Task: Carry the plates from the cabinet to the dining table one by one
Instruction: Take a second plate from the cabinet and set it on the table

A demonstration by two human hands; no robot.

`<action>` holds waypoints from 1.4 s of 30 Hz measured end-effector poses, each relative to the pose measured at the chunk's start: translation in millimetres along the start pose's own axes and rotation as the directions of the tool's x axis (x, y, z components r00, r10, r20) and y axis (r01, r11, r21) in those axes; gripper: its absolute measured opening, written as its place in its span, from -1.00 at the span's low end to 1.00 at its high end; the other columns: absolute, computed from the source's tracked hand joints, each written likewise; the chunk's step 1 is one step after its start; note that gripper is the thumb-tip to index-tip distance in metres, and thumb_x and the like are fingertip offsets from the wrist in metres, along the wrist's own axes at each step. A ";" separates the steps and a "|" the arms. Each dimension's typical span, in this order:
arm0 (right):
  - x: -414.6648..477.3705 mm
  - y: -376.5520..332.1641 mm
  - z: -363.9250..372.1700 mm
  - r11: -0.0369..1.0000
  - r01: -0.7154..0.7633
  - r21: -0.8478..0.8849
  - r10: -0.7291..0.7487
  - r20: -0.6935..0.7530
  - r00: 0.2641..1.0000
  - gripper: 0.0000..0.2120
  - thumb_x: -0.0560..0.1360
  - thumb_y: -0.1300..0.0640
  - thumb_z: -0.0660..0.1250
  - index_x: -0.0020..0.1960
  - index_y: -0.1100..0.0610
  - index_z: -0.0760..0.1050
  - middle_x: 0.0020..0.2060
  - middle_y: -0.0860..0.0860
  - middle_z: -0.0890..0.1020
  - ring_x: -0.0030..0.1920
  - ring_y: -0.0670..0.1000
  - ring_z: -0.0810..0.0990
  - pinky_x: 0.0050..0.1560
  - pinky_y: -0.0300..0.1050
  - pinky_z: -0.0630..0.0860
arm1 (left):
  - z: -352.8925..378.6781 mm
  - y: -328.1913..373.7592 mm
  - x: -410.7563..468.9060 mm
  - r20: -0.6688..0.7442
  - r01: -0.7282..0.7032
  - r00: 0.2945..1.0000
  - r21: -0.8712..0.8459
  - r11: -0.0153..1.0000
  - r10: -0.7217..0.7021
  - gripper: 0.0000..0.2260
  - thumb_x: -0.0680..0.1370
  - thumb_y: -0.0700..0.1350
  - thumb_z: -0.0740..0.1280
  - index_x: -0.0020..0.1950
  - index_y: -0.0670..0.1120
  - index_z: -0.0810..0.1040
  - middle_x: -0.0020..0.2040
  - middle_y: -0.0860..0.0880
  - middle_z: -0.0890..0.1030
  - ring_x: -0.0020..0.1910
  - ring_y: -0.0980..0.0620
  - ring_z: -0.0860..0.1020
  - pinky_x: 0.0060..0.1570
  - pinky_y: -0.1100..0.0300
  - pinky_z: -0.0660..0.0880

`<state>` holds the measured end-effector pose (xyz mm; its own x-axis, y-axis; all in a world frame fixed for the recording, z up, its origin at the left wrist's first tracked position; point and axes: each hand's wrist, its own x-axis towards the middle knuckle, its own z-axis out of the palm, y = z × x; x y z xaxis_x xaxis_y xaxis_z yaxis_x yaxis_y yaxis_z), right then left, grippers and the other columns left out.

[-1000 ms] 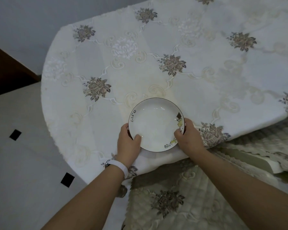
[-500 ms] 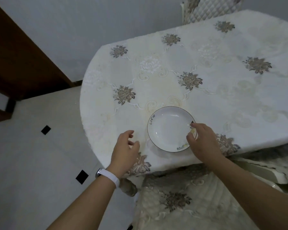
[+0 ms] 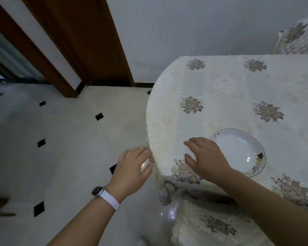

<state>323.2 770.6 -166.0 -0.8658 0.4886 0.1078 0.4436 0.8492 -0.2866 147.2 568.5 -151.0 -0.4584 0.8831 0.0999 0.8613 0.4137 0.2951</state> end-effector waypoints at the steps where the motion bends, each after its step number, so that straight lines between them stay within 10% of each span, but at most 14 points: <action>1: 3.9 -13.8 2.1 0.999 0.038 -0.004 -0.038 0.014 0.999 -0.61 0.47 -0.04 0.25 0.22 0.09 0.56 0.14 0.05 0.63 0.17 0.11 0.56 0.18 0.06 0.46 | -5.3 -10.5 -10.4 -0.007 0.020 1.000 0.020 1.000 -0.020 -0.66 0.51 0.09 0.23 0.20 0.00 0.58 0.21 -0.01 0.60 0.18 -0.01 0.49 0.25 0.04 0.31; 18: 20.4 -317.1 58.2 0.887 0.462 -0.018 -0.455 0.146 0.878 -0.57 0.47 -0.15 0.16 0.21 0.01 0.54 0.14 -0.01 0.61 0.17 0.09 0.55 0.13 0.02 0.46 | -89.3 -194.2 -244.1 -0.182 0.419 0.897 0.054 0.906 -0.404 -0.63 0.52 0.13 0.20 0.21 0.01 0.59 0.21 -0.02 0.60 0.18 -0.04 0.53 0.26 -0.01 0.35; 42: 15.5 -682.9 163.1 0.434 0.880 0.191 -0.887 0.262 0.381 -0.56 0.48 -0.18 0.11 0.18 0.01 0.56 0.15 -0.03 0.61 0.17 0.07 0.56 0.13 0.03 0.47 | -157.9 -329.8 -528.0 -0.388 0.914 0.349 -0.062 0.402 -0.853 -0.60 0.51 0.15 0.20 0.24 0.01 0.58 0.22 -0.03 0.60 0.19 -0.05 0.54 0.22 -0.01 0.38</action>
<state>-30.9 165.6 -123.8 -0.7836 -0.6196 0.0454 -0.6137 0.7607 -0.2114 70.5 -69.2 -151.1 -0.9796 -0.1310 0.1521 -0.0865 0.9593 0.2690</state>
